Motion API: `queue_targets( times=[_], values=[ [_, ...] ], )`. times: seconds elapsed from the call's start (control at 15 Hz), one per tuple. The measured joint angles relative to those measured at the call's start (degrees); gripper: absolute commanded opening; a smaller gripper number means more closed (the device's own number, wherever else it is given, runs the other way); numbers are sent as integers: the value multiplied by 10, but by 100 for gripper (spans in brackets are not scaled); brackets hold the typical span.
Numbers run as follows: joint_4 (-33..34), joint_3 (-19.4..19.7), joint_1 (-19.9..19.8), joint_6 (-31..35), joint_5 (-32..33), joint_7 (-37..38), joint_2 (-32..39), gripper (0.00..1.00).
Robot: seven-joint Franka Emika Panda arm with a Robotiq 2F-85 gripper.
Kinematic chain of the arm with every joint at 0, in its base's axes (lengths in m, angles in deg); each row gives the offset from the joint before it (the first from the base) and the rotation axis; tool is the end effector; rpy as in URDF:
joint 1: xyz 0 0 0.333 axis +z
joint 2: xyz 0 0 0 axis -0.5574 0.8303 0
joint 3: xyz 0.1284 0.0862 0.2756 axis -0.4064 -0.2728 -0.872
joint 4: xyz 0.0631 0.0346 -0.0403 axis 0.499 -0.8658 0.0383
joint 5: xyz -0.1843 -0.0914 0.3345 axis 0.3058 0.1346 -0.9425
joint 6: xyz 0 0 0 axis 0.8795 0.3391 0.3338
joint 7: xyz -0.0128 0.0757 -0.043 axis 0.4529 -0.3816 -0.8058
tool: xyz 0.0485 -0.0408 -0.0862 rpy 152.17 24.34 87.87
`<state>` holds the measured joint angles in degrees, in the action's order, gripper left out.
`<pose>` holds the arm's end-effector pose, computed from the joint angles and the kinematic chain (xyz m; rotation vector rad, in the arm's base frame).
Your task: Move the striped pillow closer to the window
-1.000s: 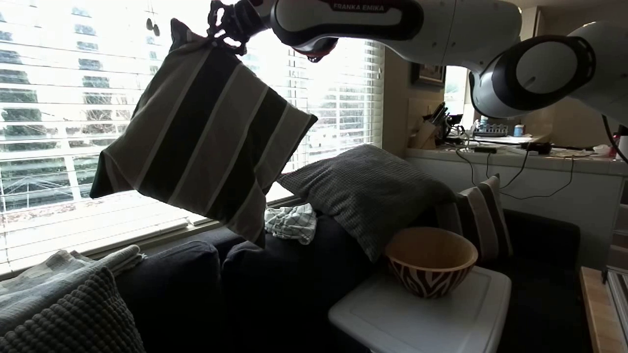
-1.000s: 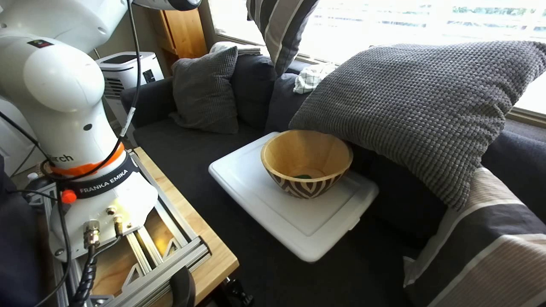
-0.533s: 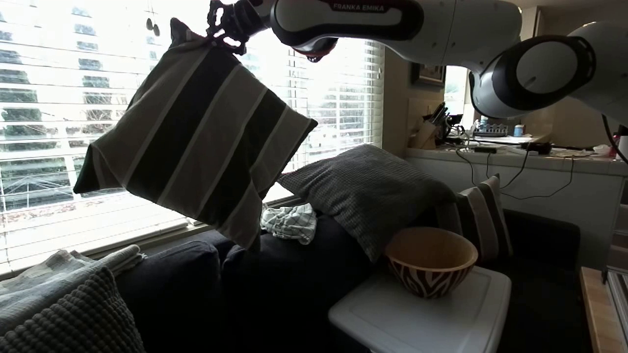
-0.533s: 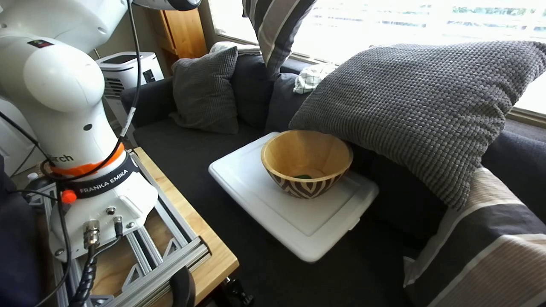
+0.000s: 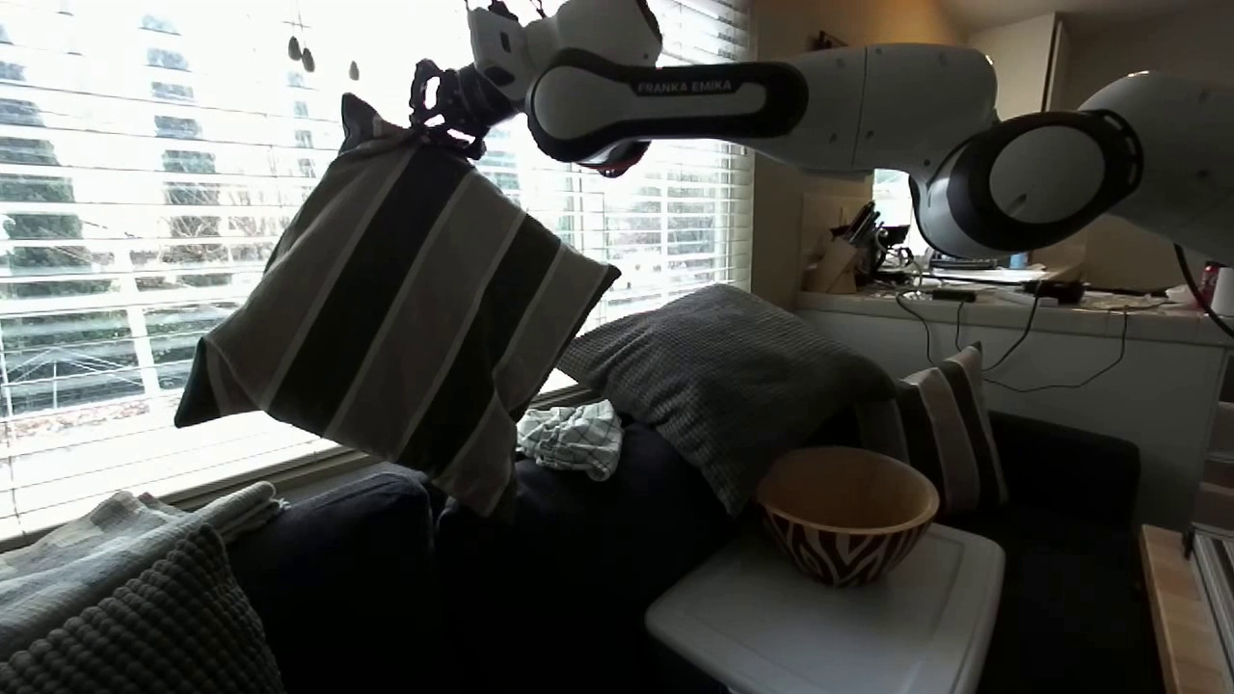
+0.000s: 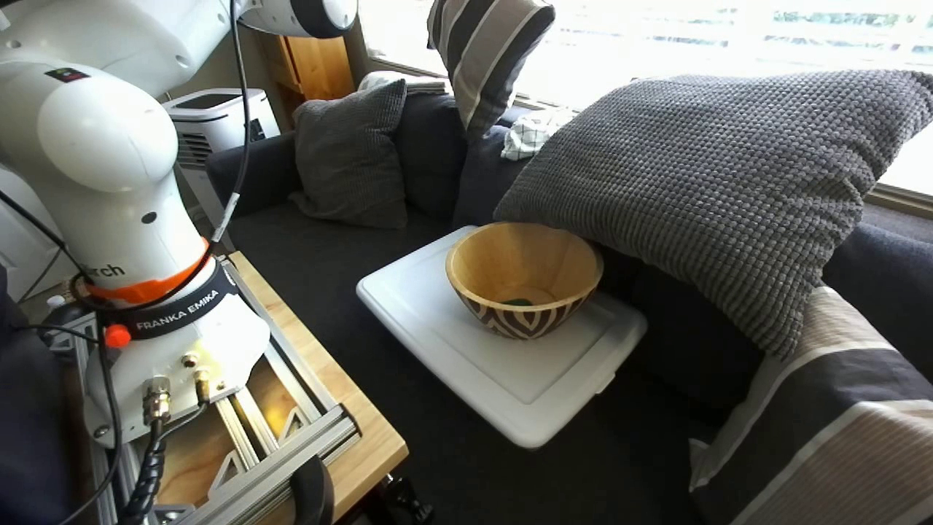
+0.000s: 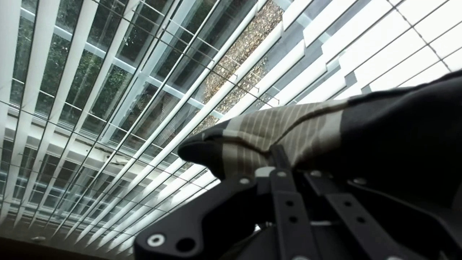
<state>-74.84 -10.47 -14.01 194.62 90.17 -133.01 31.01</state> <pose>0.7596 0.3042 0.5838 0.5465 1.8357 0.9196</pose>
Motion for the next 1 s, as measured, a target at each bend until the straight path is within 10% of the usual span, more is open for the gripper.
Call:
queue_targets(
  times=[0.8, 1.0],
  values=[
    [-1, 35, 3, 135, 23, -73, 30, 1],
    [-1, 43, 10, 179, 35, -88, 52, 29]
  ],
)
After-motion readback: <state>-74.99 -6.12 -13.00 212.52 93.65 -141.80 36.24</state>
